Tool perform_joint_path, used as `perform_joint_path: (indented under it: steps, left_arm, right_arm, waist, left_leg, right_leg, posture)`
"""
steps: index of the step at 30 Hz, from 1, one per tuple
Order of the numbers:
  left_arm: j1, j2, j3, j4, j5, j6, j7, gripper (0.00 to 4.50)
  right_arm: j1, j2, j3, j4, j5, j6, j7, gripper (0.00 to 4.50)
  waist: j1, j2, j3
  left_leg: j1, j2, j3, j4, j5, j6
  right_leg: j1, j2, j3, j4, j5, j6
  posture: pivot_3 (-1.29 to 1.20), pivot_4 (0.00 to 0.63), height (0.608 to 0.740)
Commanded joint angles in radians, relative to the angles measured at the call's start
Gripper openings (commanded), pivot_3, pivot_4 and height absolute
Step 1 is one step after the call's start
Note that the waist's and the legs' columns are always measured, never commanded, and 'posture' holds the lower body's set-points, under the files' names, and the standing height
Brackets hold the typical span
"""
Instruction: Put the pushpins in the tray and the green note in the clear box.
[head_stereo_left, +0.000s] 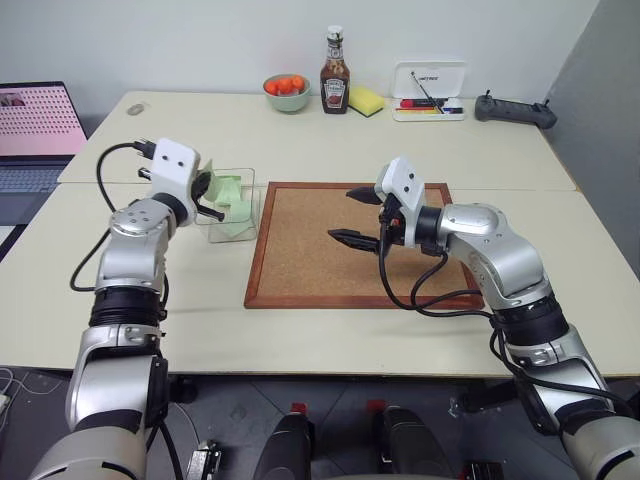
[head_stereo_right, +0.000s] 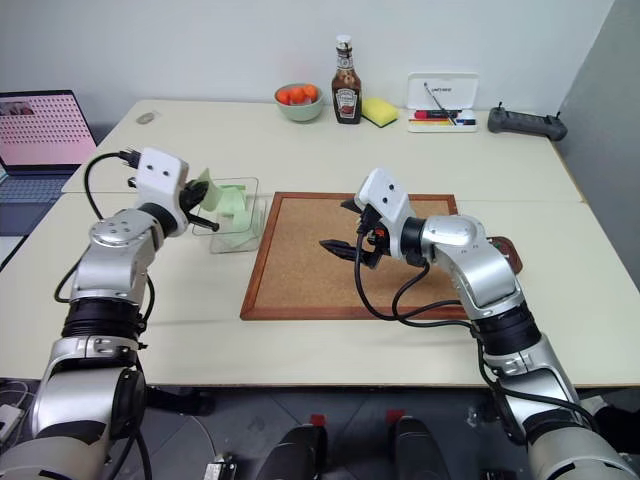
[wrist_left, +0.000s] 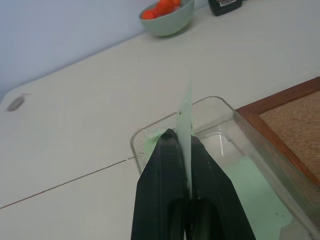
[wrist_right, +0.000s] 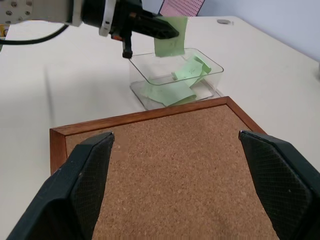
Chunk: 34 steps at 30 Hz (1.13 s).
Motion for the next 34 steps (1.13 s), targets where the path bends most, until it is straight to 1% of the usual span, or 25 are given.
perform_joint_path:
  steps: [1,4,6,7,8,11,14,15,18,22,24,27,31,34]
  left_arm:
    - [-0.036,-0.002,0.006,-0.01,0.003,-0.024,0.007,0.81]
    - [-0.038,-0.003,0.006,-0.012,0.002,-0.019,0.005,1.51]
    - [-0.037,0.001,0.005,-0.018,0.003,-0.014,0.004,1.92]
    - [-0.036,0.003,0.005,-0.021,0.004,-0.011,0.003,2.04]
    - [-0.034,0.005,0.004,-0.024,0.006,-0.01,0.004,2.3]
    - [-0.029,0.008,0.0,-0.036,0.014,-0.01,0.006,2.77]
    - [-0.02,0.005,0.012,-0.09,0.0,-0.009,0.003,3.38]
    - [-0.014,0.005,0.017,-0.119,-0.012,-0.005,-0.01,3.47]
    - [0.025,0.002,0.03,-0.235,-0.063,0.026,-0.062,3.47]
    - [0.151,-0.009,0.04,-0.507,-0.163,0.071,-0.142,3.47]
    - [0.253,-0.001,0.026,-0.649,-0.2,0.108,-0.184,3.47]
    - [0.406,0.012,0.006,-0.807,-0.256,0.164,-0.243,3.47]
    - [0.52,0.017,0.001,-0.906,-0.306,0.217,-0.276,3.47]
    - [0.563,0.018,0.001,-0.923,-0.307,0.222,-0.277,3.47]
  right_arm:
    - [0.006,-0.005,-0.014,-0.067,0.007,0.017,-0.009,4.27]
    - [0.015,-0.005,-0.015,-0.079,0.009,0.029,-0.01,4.27]
    - [0.018,-0.005,-0.015,-0.084,0.009,0.035,-0.011,4.27]
    - [0.018,-0.004,-0.016,-0.084,0.009,0.037,-0.011,4.27]
    - [0.018,-0.003,-0.015,-0.084,0.009,0.038,-0.012,4.27]
    - [0.016,0.002,-0.013,-0.082,0.008,0.038,-0.015,4.27]
    - [0.015,0.006,-0.017,-0.08,0.008,0.034,-0.02,4.27]
    - [0.016,0.005,-0.02,-0.082,0.01,0.033,-0.019,4.27]
    - [0.04,-0.009,-0.037,-0.102,0.02,0.021,-0.012,4.27]
    - [0.118,-0.036,-0.078,-0.137,0.007,-0.045,-0.032,4.27]
    - [0.171,-0.048,-0.111,-0.153,-0.002,-0.07,-0.064,4.27]
    - [0.271,-0.047,-0.176,-0.197,0.027,-0.091,-0.098,4.27]
    - [0.367,-0.048,-0.225,-0.215,0.049,-0.111,-0.106,4.27]
    - [0.414,-0.053,-0.238,-0.215,0.059,-0.114,-0.106,4.27]
  waist:
    - [-0.003,0.0,0.0]
    - [-0.008,0.0,0.0]
    - [-0.008,0.0,0.0]
    - [-0.008,0.0,0.0]
    - [-0.008,0.0,0.0]
    - [-0.007,0.0,0.0]
    - [-0.006,0.0,0.0]
    - [-0.006,0.0,0.0]
    - [-0.005,0.0,0.0]
    - [-0.005,0.0,0.0]
    - [-0.005,0.0,0.0]
    - [-0.005,0.0,0.0]
    - [-0.005,0.0,0.0]
    - [-0.005,0.0,0.0]
  left_leg:
    - [0.0,0.0,0.0,0.0,0.0,0.0]
    - [0.0,0.001,0.001,0.0,0.0,0.0]
    - [0.0,0.001,0.001,0.0,0.0,0.0]
    - [0.001,0.001,0.001,0.0,0.0,0.0]
    - [0.001,0.001,0.001,0.0,0.0,0.0]
    - [0.0,0.001,0.001,0.0,0.0,0.0]
    - [0.0,0.001,0.001,0.0,0.0,0.0]
    - [0.0,0.001,0.001,0.0,0.0,0.0]
    - [0.0,0.001,0.001,0.0,0.0,0.0]
    - [0.0,0.001,0.002,0.0,0.0,0.0]
    - [0.0,0.001,0.002,0.0,0.0,0.0]
    - [0.0,0.001,0.003,0.0,0.0,0.0]
    - [0.001,0.002,0.003,0.0,0.0,0.0]
    - [0.002,0.002,0.003,0.001,0.0,0.001]
  right_leg:
    - [0.0,0.0,0.0,0.0,0.0,0.0]
    - [-0.001,0.0,0.001,0.001,0.0,0.0]
    - [-0.001,0.001,0.001,0.002,0.0,0.0]
    - [-0.001,0.001,0.001,0.002,0.0,0.0]
    - [-0.001,0.001,0.001,0.002,0.0,0.0]
    - [-0.001,0.001,0.001,0.002,0.0,0.0]
    - [-0.001,0.001,0.001,0.002,0.0,0.0]
    - [-0.001,0.001,0.001,0.002,0.0,0.0]
    - [-0.001,0.001,0.001,0.002,0.0,0.0]
    - [-0.001,0.0,0.002,0.001,0.001,-0.001]
    - [-0.001,0.0,0.003,0.001,0.001,-0.002]
    - [-0.001,0.0,0.003,0.001,0.001,-0.001]
    - [-0.001,0.001,0.003,0.001,0.0,0.001]
    - [0.001,0.002,0.002,0.002,0.0,0.001]
  posture:
    - [0.0,0.15,0.74]
    - [0.0,0.15,0.74]
    - [0.0,0.15,0.74]
    - [0.0,0.15,0.74]
    - [0.0,0.15,0.74]
    - [0.0,0.15,0.74]
    - [0.0,0.15,0.74]
    - [0.0,0.15,0.74]
    - [0.0,0.15,0.74]
    - [0.0,0.15,0.74]
    - [0.0,0.15,0.74]
    - [0.0,0.15,0.74]
    - [0.0,0.15,0.74]
    - [0.0,0.15,0.74]
